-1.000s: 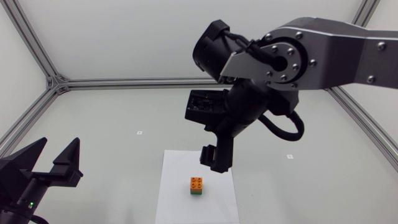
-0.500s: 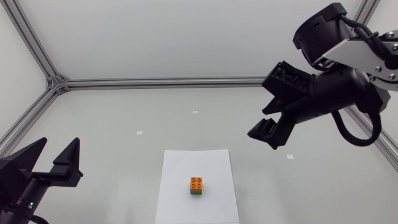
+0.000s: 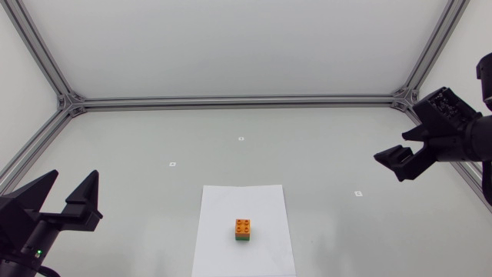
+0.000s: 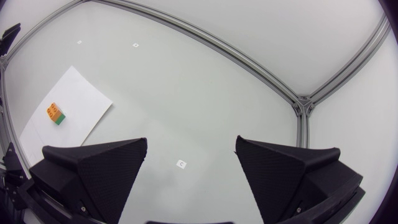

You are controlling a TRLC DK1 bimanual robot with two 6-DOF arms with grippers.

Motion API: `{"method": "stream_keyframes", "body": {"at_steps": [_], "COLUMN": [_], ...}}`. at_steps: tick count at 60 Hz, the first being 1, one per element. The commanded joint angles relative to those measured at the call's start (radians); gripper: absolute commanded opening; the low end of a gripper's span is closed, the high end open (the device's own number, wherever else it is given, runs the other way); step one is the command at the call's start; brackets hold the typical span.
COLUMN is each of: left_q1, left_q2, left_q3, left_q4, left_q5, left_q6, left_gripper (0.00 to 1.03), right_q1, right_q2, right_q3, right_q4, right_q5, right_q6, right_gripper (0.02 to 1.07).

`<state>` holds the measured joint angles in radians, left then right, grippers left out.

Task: Pick up the orange 2x2 brick with the right arm and stack it on top of the green 2x2 brick in the center

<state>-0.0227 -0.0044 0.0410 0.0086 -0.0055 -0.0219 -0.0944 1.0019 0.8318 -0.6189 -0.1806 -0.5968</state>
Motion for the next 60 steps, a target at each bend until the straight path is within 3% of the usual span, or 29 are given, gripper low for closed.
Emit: {"method": "stream_keyframes", "body": {"at_steps": [1, 9, 21, 60], "left_q1": [0.003, 0.003, 0.003, 0.003], "left_q2": [-0.008, -0.008, -0.008, -0.008], "left_q3": [-0.041, -0.041, -0.041, -0.041], "left_q4": [-0.015, -0.013, -0.015, -0.015], "left_q5": [0.006, 0.004, 0.004, 0.004], "left_q6": [0.013, 0.013, 0.013, 0.013], "left_gripper": [0.99, 0.99, 0.99, 0.99], "right_q1": [-0.047, -0.087, -0.001, 0.053], "right_q2": [-0.074, -0.198, -0.365, -0.769], "right_q3": [-0.068, -0.143, -0.272, -0.612], "right_q4": [0.051, 0.096, 0.169, 0.452], "right_q5": [0.003, 0.012, 0.174, 0.176], "right_q6": [-0.034, -0.015, 0.008, 0.367], "right_gripper": [1.03, 1.03, 1.03, 1.03]}}
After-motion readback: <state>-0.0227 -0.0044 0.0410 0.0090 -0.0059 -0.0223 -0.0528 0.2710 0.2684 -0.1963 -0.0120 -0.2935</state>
